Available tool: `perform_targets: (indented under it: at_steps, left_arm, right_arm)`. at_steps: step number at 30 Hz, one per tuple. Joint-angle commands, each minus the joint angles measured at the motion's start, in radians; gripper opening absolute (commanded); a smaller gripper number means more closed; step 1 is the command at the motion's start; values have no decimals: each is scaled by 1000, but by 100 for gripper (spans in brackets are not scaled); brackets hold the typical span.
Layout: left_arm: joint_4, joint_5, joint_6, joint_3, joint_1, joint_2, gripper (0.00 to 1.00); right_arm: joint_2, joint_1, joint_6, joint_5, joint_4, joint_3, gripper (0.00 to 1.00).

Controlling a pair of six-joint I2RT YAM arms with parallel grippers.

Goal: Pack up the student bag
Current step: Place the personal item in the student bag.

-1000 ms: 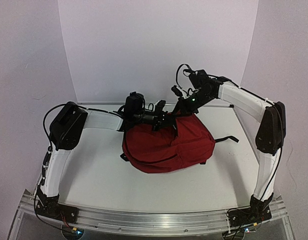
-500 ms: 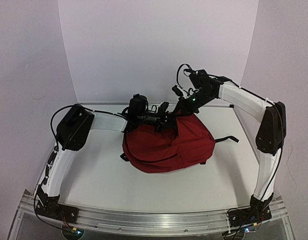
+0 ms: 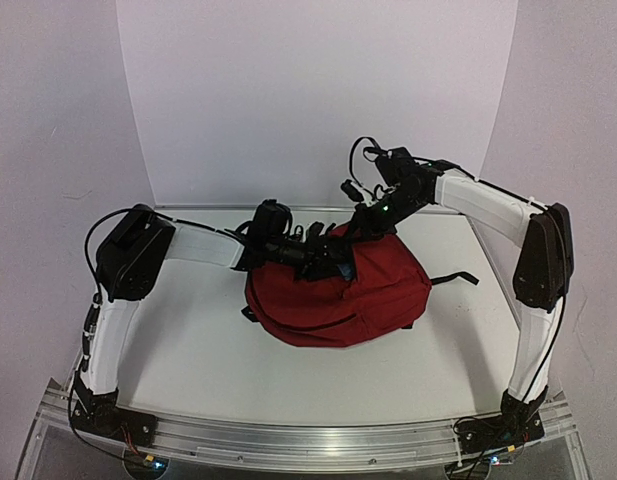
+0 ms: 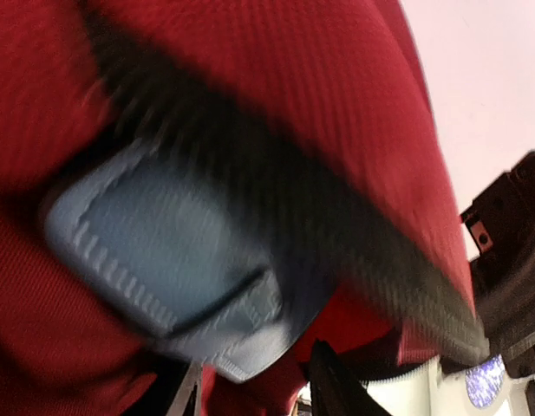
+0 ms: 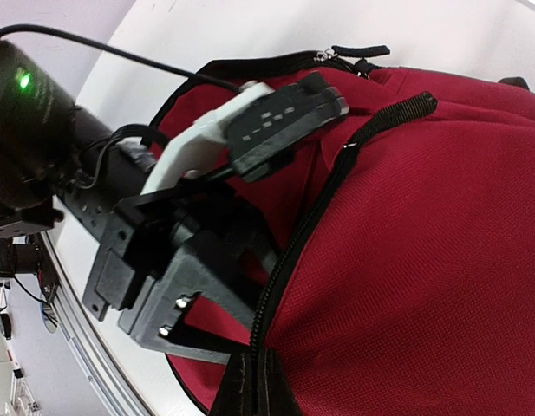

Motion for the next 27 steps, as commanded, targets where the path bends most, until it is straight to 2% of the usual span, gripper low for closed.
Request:
perform_targets:
  at_steps: [1, 6, 10, 12, 17, 22, 27]
  left_arm:
    - [-82, -115, 87, -73, 5, -171, 44]
    - [-94, -166, 83, -174, 7, -238, 45]
    - [-185, -221, 82, -141, 10, -206, 45]
    - [-170, -212, 69, -111, 9, -171, 45]
    - [2, -150, -23, -42, 10, -52, 46]
    - [248, -109, -126, -24, 11, 33, 45]
    - [350, -74, -149, -5, 8, 47, 43]
  right_arm:
    - [-57, 20, -30, 26, 10, 1, 0]
    - [-54, 41, -51, 123, 11, -2, 0]
    - [-44, 48, -42, 118, 12, 0, 0]
    - [-49, 48, -42, 103, 12, 4, 0]
    - [-59, 47, -39, 61, 13, 21, 0]
    - [-63, 47, -41, 69, 13, 18, 0]
    - [-56, 47, -35, 54, 14, 4, 0]
